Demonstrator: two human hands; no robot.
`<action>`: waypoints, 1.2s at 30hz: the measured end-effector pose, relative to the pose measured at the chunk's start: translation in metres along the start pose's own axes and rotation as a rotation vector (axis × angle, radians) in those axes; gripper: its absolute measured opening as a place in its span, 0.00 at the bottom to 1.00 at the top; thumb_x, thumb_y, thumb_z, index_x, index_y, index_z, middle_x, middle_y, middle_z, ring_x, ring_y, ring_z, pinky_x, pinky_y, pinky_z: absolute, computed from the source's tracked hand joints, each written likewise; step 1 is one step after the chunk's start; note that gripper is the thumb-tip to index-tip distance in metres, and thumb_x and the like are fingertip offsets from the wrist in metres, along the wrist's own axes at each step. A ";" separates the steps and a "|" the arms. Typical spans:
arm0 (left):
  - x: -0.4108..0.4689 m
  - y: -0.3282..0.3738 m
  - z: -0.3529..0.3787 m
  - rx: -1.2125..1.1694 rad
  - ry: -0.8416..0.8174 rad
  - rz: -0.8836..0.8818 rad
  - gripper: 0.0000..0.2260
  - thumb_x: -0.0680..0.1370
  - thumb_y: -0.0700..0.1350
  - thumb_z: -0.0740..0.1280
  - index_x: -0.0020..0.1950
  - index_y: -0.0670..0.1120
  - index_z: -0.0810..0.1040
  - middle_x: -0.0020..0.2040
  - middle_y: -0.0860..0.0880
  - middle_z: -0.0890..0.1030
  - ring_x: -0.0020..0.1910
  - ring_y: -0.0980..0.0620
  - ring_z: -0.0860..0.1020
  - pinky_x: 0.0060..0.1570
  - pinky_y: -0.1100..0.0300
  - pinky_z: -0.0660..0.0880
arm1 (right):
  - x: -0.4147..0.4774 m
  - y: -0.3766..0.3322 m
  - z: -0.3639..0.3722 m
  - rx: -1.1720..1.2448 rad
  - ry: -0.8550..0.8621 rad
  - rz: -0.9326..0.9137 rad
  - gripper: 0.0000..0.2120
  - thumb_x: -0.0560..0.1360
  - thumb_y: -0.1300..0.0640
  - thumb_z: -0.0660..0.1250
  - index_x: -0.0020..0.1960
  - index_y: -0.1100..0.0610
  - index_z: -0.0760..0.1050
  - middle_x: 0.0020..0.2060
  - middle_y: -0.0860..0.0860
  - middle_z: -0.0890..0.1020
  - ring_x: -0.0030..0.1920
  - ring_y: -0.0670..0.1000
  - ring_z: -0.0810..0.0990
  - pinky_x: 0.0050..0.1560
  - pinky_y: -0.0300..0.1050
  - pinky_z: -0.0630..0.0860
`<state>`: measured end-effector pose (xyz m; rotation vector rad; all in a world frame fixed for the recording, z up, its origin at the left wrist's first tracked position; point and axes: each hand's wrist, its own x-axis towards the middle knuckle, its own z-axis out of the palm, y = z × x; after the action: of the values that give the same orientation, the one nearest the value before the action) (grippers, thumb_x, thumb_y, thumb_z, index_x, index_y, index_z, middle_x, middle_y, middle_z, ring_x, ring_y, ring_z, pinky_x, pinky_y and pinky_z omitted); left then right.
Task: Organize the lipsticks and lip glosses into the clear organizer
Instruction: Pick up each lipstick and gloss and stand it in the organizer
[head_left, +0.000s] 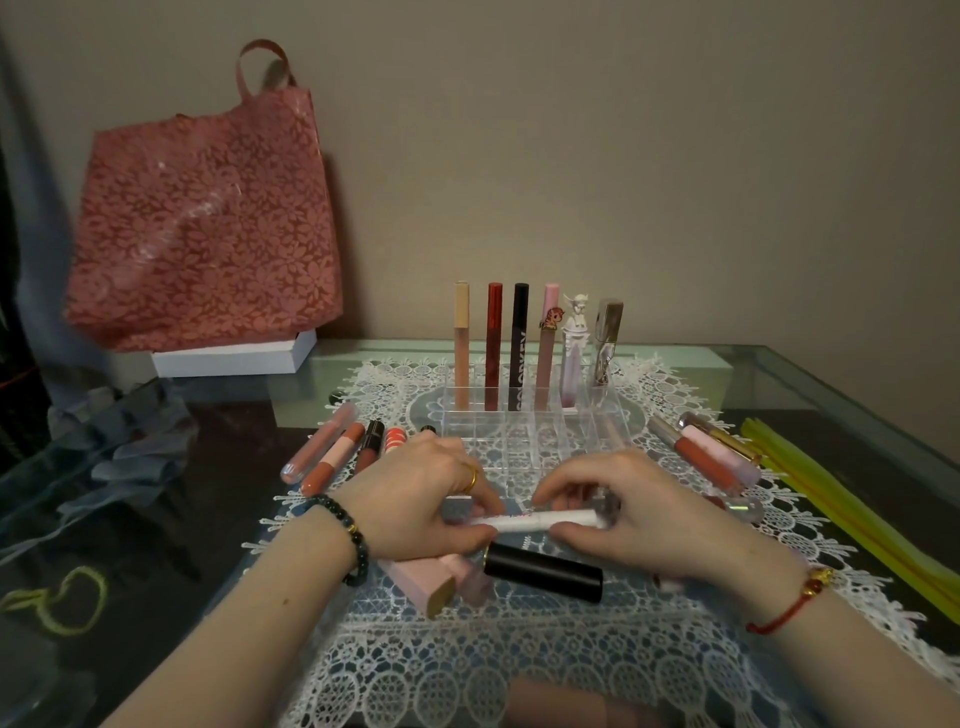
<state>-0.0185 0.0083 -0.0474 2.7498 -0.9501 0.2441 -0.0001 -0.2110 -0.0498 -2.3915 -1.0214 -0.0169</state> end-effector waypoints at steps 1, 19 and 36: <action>0.000 0.000 0.000 -0.015 0.010 0.000 0.10 0.72 0.54 0.66 0.52 0.56 0.79 0.44 0.57 0.79 0.47 0.59 0.72 0.54 0.63 0.66 | 0.000 -0.001 -0.001 0.035 0.022 0.000 0.09 0.69 0.53 0.69 0.47 0.41 0.76 0.40 0.38 0.79 0.44 0.37 0.76 0.44 0.31 0.73; 0.015 0.001 -0.010 -0.588 0.531 -0.170 0.05 0.72 0.44 0.68 0.47 0.51 0.79 0.36 0.55 0.82 0.39 0.61 0.79 0.48 0.74 0.68 | 0.060 -0.053 -0.025 0.631 0.571 -0.047 0.15 0.66 0.66 0.73 0.48 0.51 0.77 0.40 0.47 0.81 0.37 0.41 0.81 0.38 0.33 0.78; 0.049 -0.036 0.004 -0.895 0.856 -0.418 0.06 0.70 0.42 0.72 0.43 0.53 0.80 0.38 0.55 0.83 0.40 0.60 0.80 0.42 0.70 0.75 | 0.125 -0.036 -0.009 0.681 0.685 0.068 0.14 0.68 0.67 0.70 0.52 0.56 0.75 0.38 0.49 0.77 0.30 0.40 0.78 0.42 0.38 0.80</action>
<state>0.0426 0.0064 -0.0455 1.6694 -0.1499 0.6484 0.0663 -0.1114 0.0020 -1.6053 -0.5000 -0.3735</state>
